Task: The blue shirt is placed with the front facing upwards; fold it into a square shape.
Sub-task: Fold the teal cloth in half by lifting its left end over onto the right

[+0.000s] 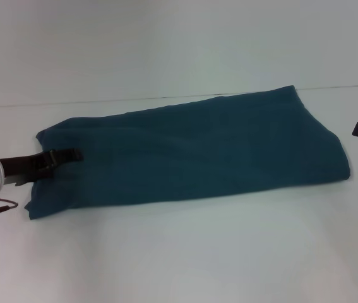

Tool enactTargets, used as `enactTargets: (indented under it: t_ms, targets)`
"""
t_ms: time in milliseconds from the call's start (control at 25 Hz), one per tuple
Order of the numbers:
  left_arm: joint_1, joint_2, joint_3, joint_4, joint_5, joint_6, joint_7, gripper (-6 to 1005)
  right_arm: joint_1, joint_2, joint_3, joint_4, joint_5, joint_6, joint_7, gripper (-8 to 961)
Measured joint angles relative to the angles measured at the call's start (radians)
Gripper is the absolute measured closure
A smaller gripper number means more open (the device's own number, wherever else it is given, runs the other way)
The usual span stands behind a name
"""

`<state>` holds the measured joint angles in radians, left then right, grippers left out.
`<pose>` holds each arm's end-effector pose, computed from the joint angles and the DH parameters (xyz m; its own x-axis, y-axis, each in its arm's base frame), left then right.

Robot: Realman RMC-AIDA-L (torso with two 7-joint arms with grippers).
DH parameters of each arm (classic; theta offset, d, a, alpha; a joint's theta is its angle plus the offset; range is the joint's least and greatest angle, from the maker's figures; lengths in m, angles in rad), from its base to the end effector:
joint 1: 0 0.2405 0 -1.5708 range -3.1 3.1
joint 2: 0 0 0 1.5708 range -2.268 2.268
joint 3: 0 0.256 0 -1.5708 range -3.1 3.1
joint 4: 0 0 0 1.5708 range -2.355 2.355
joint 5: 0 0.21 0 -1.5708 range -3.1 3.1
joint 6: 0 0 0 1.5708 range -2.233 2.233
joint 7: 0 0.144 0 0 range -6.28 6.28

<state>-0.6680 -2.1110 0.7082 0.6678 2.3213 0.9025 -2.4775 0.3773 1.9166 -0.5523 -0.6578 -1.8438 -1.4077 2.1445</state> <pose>-0.2901 0.4122 -0.0014 0.1425 0.7758 0.6146 0.9808 -0.0270 -0.1934 0.3488 0.3269 0.1057 0.0684 -0.6591 -0.7489 -0.9756 -0.2013 0.0881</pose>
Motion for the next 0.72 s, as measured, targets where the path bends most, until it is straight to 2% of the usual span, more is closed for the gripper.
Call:
enactTargets:
  t_ms: [320,480,640,720]
  targets:
    - [-0.001,0.002,0.010,0.001,0.029,0.011,0.005,125,0.000,-0.002,-0.001,0.008,0.000,0.005,-0.003,159]
    - [0.010,-0.001,0.002,0.054,0.028,0.021,-0.020,124,0.000,-0.003,-0.002,0.011,0.000,0.006,-0.003,159]
    - [-0.007,0.025,0.014,0.073,0.094,0.042,-0.141,124,0.000,-0.006,-0.001,0.011,0.000,0.001,-0.003,159]
    - [-0.021,0.031,0.015,0.071,0.148,0.043,-0.194,124,0.001,-0.006,-0.002,0.012,-0.001,0.000,-0.003,159]
